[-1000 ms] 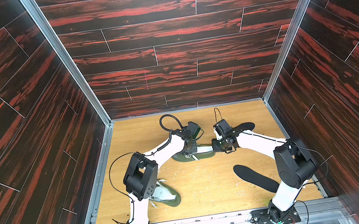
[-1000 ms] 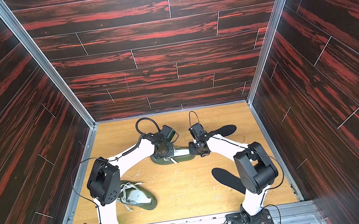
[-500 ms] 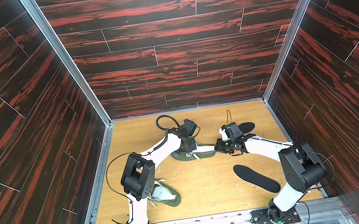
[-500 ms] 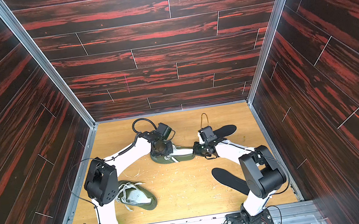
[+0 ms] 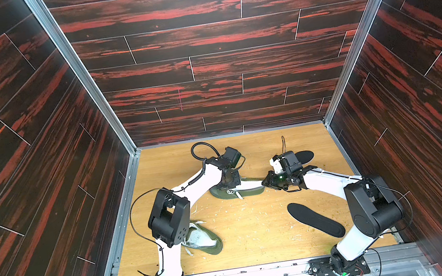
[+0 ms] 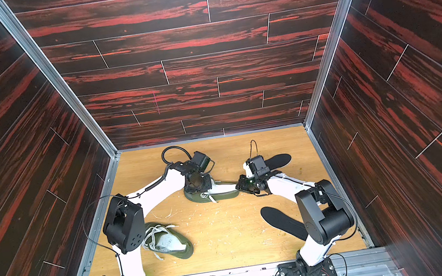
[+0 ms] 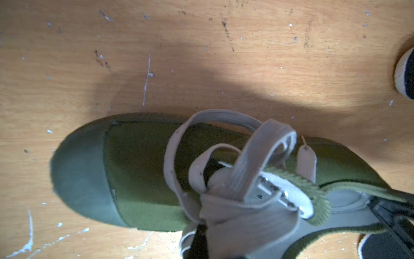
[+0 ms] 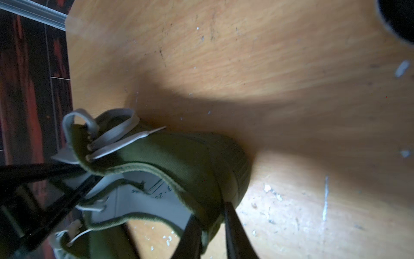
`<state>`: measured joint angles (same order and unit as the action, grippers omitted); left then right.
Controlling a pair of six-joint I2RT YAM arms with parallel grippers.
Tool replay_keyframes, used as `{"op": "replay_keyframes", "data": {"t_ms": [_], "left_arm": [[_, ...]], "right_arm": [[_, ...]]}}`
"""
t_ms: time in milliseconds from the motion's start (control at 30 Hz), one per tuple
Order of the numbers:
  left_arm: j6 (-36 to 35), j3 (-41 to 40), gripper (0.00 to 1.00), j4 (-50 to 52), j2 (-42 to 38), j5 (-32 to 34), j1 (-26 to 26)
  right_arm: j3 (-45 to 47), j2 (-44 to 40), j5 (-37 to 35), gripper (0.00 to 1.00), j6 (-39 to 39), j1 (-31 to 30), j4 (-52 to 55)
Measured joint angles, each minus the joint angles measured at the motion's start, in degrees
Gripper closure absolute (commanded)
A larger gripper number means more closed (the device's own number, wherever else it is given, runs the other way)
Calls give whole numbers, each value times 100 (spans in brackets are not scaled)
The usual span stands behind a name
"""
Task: Insert the insole into the shoe
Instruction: Adjust the shoe at the center of the board.
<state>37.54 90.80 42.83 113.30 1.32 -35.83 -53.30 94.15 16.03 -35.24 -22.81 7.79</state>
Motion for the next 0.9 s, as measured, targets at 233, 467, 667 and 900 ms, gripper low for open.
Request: {"op": "replay_keyframes", "data": {"t_ms": [233,467,667,900], "left_arm": [[-68,0,68,-2,-9,116,4],[-181,7,42,68,-149,293,4],[-282,17,29,197,-461,496,4],[-372,275,27,289,-1003,763,4]], "right_arm": [[-286,-549,94,54,221,0,577],[-411,-975,-219,51,297,326,1145],[-240,-1272,-907,51,221,557,1976],[442,-1572,-1451,55,-129,553,2745]]}}
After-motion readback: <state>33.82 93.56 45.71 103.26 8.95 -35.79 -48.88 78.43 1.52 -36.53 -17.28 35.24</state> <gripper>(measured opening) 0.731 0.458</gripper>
